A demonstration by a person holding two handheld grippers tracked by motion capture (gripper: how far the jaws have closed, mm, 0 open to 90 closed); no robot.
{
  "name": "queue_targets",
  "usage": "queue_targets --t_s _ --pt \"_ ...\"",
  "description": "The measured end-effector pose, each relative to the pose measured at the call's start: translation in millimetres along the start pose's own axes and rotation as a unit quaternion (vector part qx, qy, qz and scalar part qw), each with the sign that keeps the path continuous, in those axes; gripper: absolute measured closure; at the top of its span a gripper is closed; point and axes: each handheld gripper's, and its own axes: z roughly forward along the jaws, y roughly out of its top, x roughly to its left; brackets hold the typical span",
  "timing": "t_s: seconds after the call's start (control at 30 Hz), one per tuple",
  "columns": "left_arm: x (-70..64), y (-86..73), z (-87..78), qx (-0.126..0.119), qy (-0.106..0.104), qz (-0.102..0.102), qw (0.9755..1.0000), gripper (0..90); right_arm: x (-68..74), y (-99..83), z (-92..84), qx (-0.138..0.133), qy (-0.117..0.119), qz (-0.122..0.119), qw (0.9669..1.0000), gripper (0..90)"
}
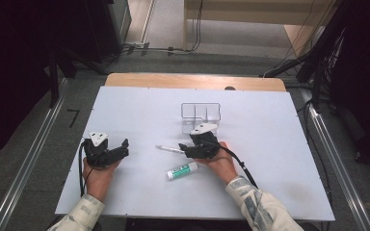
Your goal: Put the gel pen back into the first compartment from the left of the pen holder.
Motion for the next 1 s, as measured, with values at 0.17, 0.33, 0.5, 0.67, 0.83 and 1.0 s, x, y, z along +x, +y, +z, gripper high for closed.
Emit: queue_targets --t_s 0.17,0.33,0.5,0.67,0.83,1.0 --pt "0.0 0.0 -0.1 0.0 0.0 0.0 1.0 12.6 10.3 6.1 9.0 0.008 0.012 -0.021 0.9997 47.9" --pt "0.0 0.0 0.0 -0.001 0.0 0.0 1.0 12.6 17.3 10.5 15.1 0.016 0.017 -0.033 0.9992 52.6" --pt "0.3 0.1 -0.3 -0.001 -0.001 0.001 1.0 12.6 23.6 15.7 21.3 0.017 0.024 -0.042 0.9987 59.1" --pt "0.2 0.1 -0.1 -0.001 -0.001 0.001 1.0 12.8 26.6 16.9 27.1 0.031 0.03 -0.048 0.9979 60.0" --pt "0.2 0.0 0.1 -0.002 0.0 0.001 1.0 12.9 28.1 17.8 30.2 0.035 0.032 -0.048 0.9977 60.9" --pt "0.3 0.0 0.2 0.0 0.0 0.003 1.0 12.9 29.3 18.6 33.3 0.044 0.035 -0.055 0.9969 61.8"
